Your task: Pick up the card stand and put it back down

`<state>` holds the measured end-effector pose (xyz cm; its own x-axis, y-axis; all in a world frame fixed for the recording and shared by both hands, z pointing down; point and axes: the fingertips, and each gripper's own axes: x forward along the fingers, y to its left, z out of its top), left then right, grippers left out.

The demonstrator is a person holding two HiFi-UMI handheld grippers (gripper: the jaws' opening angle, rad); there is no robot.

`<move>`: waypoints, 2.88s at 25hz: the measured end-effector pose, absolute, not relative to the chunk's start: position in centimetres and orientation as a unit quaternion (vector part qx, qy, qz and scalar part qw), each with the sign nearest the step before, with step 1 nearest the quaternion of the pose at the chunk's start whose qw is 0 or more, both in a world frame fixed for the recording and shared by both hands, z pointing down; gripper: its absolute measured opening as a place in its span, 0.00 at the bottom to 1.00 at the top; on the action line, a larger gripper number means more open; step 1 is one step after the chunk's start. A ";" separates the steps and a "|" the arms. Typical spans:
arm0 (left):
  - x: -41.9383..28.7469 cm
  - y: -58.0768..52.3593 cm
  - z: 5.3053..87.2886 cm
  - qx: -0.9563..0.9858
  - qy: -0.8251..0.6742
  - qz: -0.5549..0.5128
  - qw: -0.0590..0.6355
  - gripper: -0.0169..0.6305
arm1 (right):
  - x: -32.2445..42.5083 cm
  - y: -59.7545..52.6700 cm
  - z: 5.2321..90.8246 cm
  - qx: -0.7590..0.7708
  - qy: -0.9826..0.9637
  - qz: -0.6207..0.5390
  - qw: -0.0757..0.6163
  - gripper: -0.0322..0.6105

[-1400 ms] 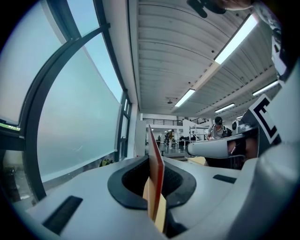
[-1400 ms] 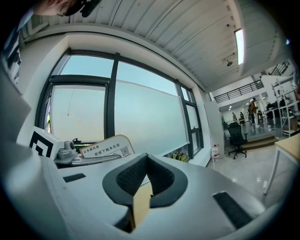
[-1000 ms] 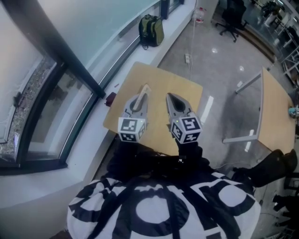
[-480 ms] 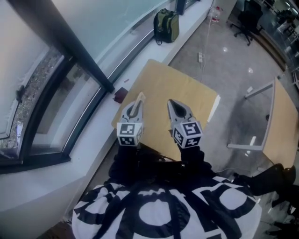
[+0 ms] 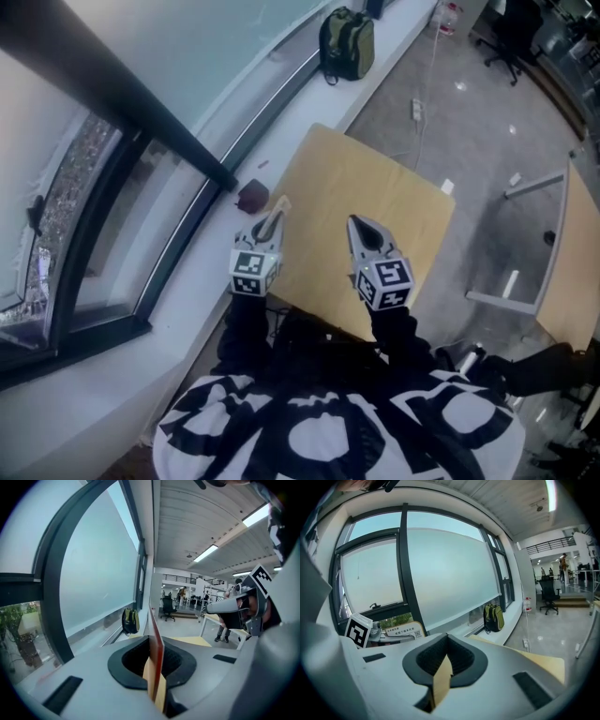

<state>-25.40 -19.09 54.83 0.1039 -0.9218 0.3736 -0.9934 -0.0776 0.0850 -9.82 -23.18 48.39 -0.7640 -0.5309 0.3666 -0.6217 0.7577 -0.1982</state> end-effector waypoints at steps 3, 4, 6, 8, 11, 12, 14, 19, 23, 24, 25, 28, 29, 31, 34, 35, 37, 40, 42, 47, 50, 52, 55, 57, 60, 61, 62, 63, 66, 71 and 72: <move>-27.0 -21.9 56.2 0.734 -0.648 0.117 0.166 0.06 | -10.3 -25.3 50.0 0.320 -0.919 0.167 0.158 0.08; -27.5 -22.9 56.6 0.738 -0.643 0.118 0.167 0.06 | -10.5 -26.0 50.6 0.322 -0.917 0.170 0.161 0.08; -28.4 -25.0 57.2 0.745 -0.634 0.120 0.169 0.06 | -10.7 -27.5 51.5 0.328 -0.913 0.176 0.167 0.08; -29.3 -27.3 58.0 0.751 -0.626 0.122 0.171 0.06 | -11.0 -28.9 52.3 0.331 -0.910 0.181 0.172 0.08; -30.8 -31.2 59.0 0.761 -0.614 0.125 0.169 0.06 | -11.8 -30.9 53.6 0.334 -0.906 0.187 0.179 0.08; -31.3 -32.5 59.3 0.765 -0.609 0.127 0.167 0.06 | -12.0 -31.5 54.2 0.335 -0.905 0.190 0.182 0.08; -32.0 -35.0 60.0 0.774 -0.597 0.132 0.164 0.06 | -12.2 -32.5 55.3 0.339 -0.901 0.197 0.188 0.08; -32.5 -41.1 61.7 0.813 -0.541 0.140 0.162 0.06 | -12.7 -35.1 57.6 0.346 -0.892 0.214 0.197 0.08; -32.1 -46.2 63.3 0.844 -0.494 0.137 0.158 0.06 | -12.6 -37.5 59.3 0.352 -0.888 0.222 0.194 0.08; -31.9 -47.4 63.7 0.851 -0.482 0.136 0.157 0.06 | -12.6 -38.0 59.8 0.354 -0.887 0.224 0.193 0.08; -31.6 -48.5 64.2 0.859 -0.468 0.134 0.158 0.06 | -12.6 -38.4 60.4 0.356 -0.886 0.226 0.194 0.08; -30.2 -51.0 65.7 0.884 -0.419 0.129 0.164 0.06 | -12.6 -39.0 61.7 0.358 -0.882 0.233 0.199 0.08; -29.6 -51.7 66.2 0.892 -0.401 0.130 0.165 0.06 | -12.7 -39.1 62.0 0.357 -0.882 0.234 0.199 0.08; -28.4 -52.8 67.1 0.907 -0.365 0.136 0.163 0.06 | -13.0 -39.4 62.4 0.354 -0.883 0.236 0.198 0.08; -26.7 -53.7 67.9 0.925 -0.315 0.128 0.170 0.06 | -13.1 -39.4 62.8 0.348 -0.885 0.239 0.198 0.08; -26.3 -53.8 68.1 0.930 -0.300 0.122 0.175 0.06 | -13.1 -39.4 62.8 0.348 -0.885 0.239 0.198 0.08; -25.5 -54.0 68.6 0.937 -0.271 0.122 0.182 0.06 | -13.1 -39.5 63.0 0.348 -0.885 0.238 0.199 0.08; -24.3 -53.9 69.3 0.946 -0.233 0.131 0.182 0.06 | -13.0 -39.5 63.5 0.347 -0.885 0.239 0.200 0.08; -23.5 -53.8 69.7 0.951 -0.213 0.134 0.181 0.06 | -12.8 -39.5 63.9 0.346 -0.884 0.240 0.203 0.08; -22.3 -52.9 70.6 0.958 -0.179 0.134 0.182 0.06 | -12.8 -39.0 64.4 0.336 -0.886 0.241 0.208 0.08; -22.0 -52.7 70.5 0.961 -0.169 0.140 0.171 0.06 | -12.8 -38.8 64.6 0.330 -0.888 0.239 0.211 0.08; -21.9 -52.8 70.6 0.960 -0.176 0.150 0.156 0.07 | -12.8 -38.8 64.6 0.336 -0.886 0.240 0.211 0.08; -22.1 -52.7 71.0 0.958 -0.185 0.167 0.145 0.08 | -13.2 -38.8 64.3 0.336 -0.886 0.245 0.205 0.08; -22.2 -52.5 71.5 0.954 -0.187 0.181 0.148 0.10 | -13.4 -38.6 64.2 0.329 -0.890 0.244 0.201 0.08; -22.4 -52.4 72.0 0.948 -0.190 0.197 0.161 0.25 | -13.5 -38.2 64.1 0.327 -0.890 0.241 0.205 0.08; -22.5 -52.4 72.1 0.947 -0.191 0.199 0.164 0.28 | -13.5 -38.2 64.1 0.326 -0.891 0.241 0.206 0.08; -22.6 -52.4 72.2 0.946 -0.194 0.201 0.167 0.31 | -13.5 -38.1 64.0 0.326 -0.891 0.241 0.206 0.08; -22.8 -52.4 72.2 0.944 -0.199 0.201 0.169 0.34 | -13.5 -38.1 63.9 0.328 -0.890 0.240 0.207 0.08; -23.6 -52.8 72.1 0.938 -0.230 0.190 0.178 0.53 | -13.5 -38.0 63.7 0.325 -0.892 0.237 0.204 0.08; -26.0 -52.6 72.3 0.920 -0.286 0.202 0.177 0.64 | -13.7 -37.4 63.2 0.319 -0.896 0.235 0.199 0.08; -26.4 -52.4 72.4 0.917 -0.293 0.206 0.176 0.64 | -13.8 -37.3 63.0 0.316 -0.898 0.234 0.198 0.08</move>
<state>-26.44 -52.38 72.43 0.7429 -0.4647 0.4818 -0.6102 -0.7660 0.2021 -13.77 -37.28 63.03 -0.7217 -0.4752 0.5034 -0.6604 0.6905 -0.2949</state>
